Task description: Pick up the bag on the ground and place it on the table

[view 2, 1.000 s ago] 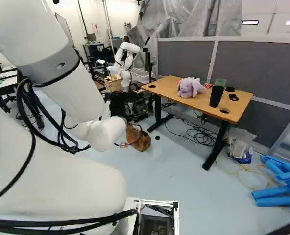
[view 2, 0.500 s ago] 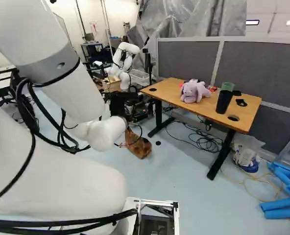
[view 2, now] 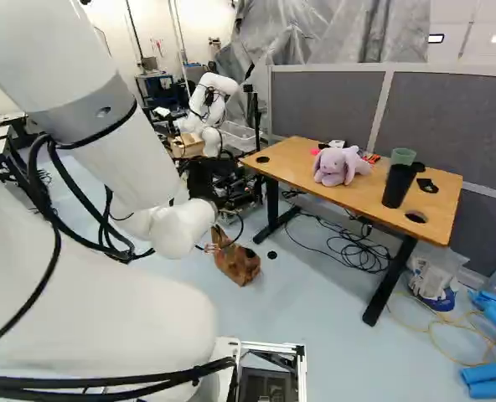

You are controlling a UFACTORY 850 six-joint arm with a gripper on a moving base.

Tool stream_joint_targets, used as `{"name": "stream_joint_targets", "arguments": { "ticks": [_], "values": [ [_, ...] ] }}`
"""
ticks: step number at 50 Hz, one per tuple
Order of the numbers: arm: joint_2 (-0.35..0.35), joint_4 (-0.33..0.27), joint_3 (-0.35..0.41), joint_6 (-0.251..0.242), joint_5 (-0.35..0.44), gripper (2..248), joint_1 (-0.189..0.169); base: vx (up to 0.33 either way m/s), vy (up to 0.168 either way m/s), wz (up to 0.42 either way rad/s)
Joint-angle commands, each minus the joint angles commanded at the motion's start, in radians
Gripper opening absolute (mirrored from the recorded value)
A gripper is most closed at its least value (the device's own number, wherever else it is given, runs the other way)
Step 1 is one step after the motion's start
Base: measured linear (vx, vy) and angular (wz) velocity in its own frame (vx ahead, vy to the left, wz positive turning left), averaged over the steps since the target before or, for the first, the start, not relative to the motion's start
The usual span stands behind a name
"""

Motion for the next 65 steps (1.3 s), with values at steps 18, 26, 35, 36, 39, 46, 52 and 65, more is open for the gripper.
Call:
{"name": "stream_joint_targets", "arguments": {
  "ticks": [18, 26, 35, 36, 39, 46, 52, 65],
  "values": [
    [0.000, 0.000, 0.000, 0.000, 0.000, 247, 0.000, 0.197, 0.050, -0.019],
    [0.000, 0.000, 0.000, 0.000, 0.000, 247, 0.000, 0.199, 0.049, -0.018],
    [0.000, 0.000, 0.000, 0.000, 0.000, 247, 0.000, 0.199, 0.050, -0.022],
    [-0.017, 0.000, -0.014, 0.000, 0.000, 247, 0.003, 0.191, 0.044, -0.027],
    [-0.026, 0.000, -0.022, 0.000, 0.000, 247, 0.004, 0.102, 0.030, -0.033],
    [-0.048, 0.000, -0.041, 0.000, 0.000, 247, 0.008, 0.027, 0.006, -0.004],
    [-0.071, 0.000, -0.061, 0.000, 0.000, 247, 0.011, 0.000, 0.000, 0.000],
    [-0.145, 0.000, -0.128, 0.000, -0.010, 247, 0.021, 0.000, 0.000, 0.000]
  ]
}}
